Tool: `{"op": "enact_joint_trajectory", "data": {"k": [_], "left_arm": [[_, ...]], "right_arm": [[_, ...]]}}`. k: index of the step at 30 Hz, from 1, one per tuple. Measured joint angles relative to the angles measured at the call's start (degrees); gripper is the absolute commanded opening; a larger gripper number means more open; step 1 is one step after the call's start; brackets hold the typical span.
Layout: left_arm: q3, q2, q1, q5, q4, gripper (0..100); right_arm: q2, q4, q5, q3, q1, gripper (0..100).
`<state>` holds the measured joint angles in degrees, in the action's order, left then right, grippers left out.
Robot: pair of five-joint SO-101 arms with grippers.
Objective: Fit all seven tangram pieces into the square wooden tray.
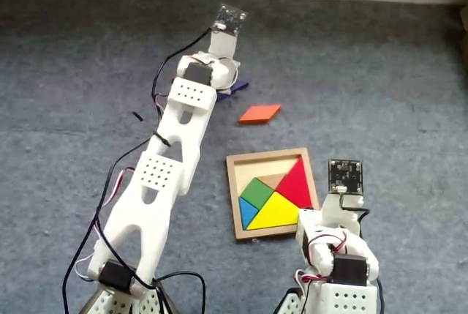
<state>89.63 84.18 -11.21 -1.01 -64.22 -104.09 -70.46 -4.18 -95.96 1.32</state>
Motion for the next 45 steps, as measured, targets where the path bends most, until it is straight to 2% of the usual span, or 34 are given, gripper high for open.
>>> {"op": "enact_joint_trajectory", "data": {"k": [14,20,29,36,45], "left_arm": [[0.9,2.0,-4.5,0.1,-1.1,1],[3.9,2.2,-4.4,0.1,-10.5,1],[5.1,1.4,-1.8,0.1,-20.6,1],[4.8,-3.4,0.3,0.1,-35.8,1],[4.8,-4.7,5.3,0.1,-37.1,1]], "right_arm": [[0.0,0.0,0.0,0.0,0.0,25.2],[0.0,0.0,0.0,0.0,0.0,25.2],[0.0,0.0,0.0,0.0,0.0,25.2],[0.0,0.0,0.0,0.0,0.0,25.2],[0.0,0.0,0.0,0.0,0.0,25.2]]}}
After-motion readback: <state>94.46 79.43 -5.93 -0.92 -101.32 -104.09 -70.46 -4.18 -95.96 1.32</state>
